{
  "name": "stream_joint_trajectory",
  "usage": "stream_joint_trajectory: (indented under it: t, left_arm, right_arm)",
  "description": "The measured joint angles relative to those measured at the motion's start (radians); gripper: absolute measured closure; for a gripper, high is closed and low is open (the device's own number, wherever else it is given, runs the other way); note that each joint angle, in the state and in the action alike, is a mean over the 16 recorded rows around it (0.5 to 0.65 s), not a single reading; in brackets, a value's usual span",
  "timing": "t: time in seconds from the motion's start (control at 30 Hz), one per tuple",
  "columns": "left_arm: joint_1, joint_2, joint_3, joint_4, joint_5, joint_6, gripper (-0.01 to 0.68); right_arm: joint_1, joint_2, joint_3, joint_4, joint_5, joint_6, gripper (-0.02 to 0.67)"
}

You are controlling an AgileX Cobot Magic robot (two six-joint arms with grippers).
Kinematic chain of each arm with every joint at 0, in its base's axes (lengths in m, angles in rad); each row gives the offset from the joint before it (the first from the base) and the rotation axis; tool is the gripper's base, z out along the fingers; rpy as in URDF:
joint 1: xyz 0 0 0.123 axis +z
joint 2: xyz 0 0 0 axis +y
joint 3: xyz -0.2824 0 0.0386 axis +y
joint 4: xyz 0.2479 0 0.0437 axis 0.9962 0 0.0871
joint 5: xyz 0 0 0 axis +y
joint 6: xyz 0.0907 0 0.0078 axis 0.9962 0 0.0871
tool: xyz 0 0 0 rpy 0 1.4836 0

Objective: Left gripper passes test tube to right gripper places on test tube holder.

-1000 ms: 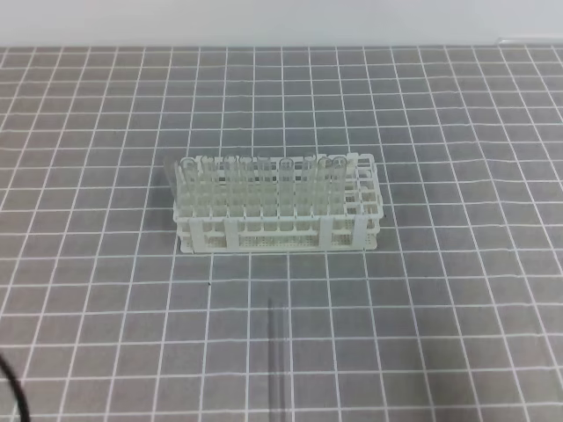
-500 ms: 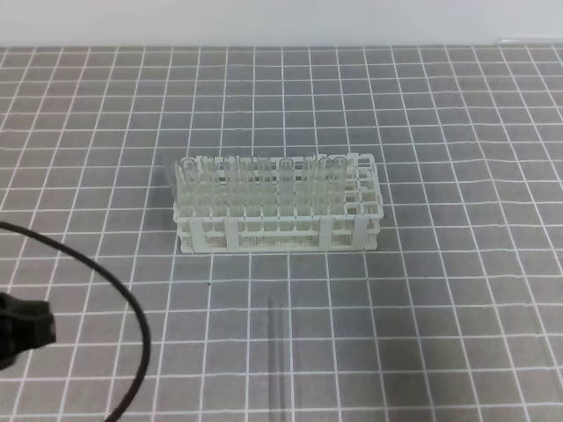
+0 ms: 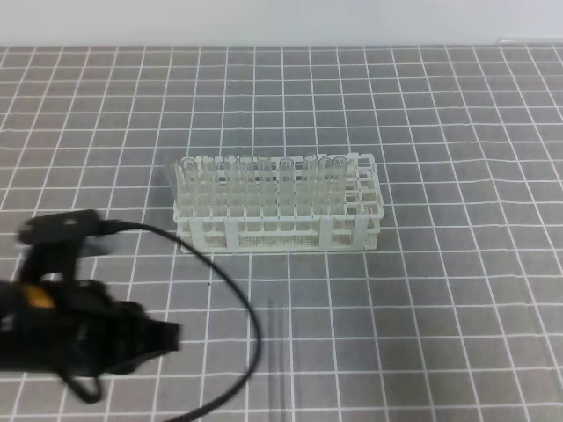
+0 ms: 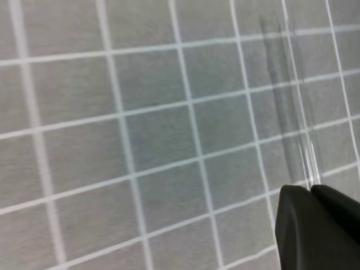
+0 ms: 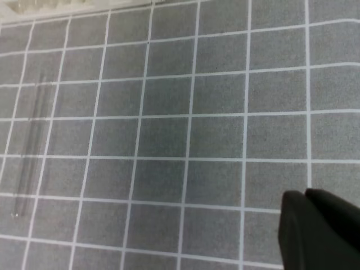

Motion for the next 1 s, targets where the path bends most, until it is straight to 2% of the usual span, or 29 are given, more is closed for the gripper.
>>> stream_joint_trajectory:
  t: [0.27,0.47,0.63,0.77,0.87,1.0]
  left_arm:
    - [-0.275,0.236,-0.176,0.136,0.033,-0.197,0.675]
    - [-0.411,0.387,-0.321,0.206,0.092,-0.286,0.675]
    - [-0.46,0.475,-0.404,0.227,0.127,-0.304,0.663]
    - [-0.472,0.525,-0.439,0.24,0.139,-0.307,0.631]
    - [-0.473,0.552,-0.451,0.246,0.142,-0.307,0.578]
    - [-0.473,0.575,-0.456,0.251,0.145,-0.312,0.464]
  right_arm:
    - [0.0,0.0,0.0,-0.011,0.007,-0.028,0.662]
    - [0.0,0.0,0.0,-0.017,0.012,-0.037,0.662]
    - [0.0,0.0,0.0,-0.018,0.016,-0.038,0.662]
    - [0.0,0.0,0.0,-0.018,0.018,-0.038,0.662]
    - [0.0,0.0,0.0,-0.018,0.019,-0.038,0.662]
    - [0.0,0.0,0.0,-0.018,0.02,-0.038,0.662]
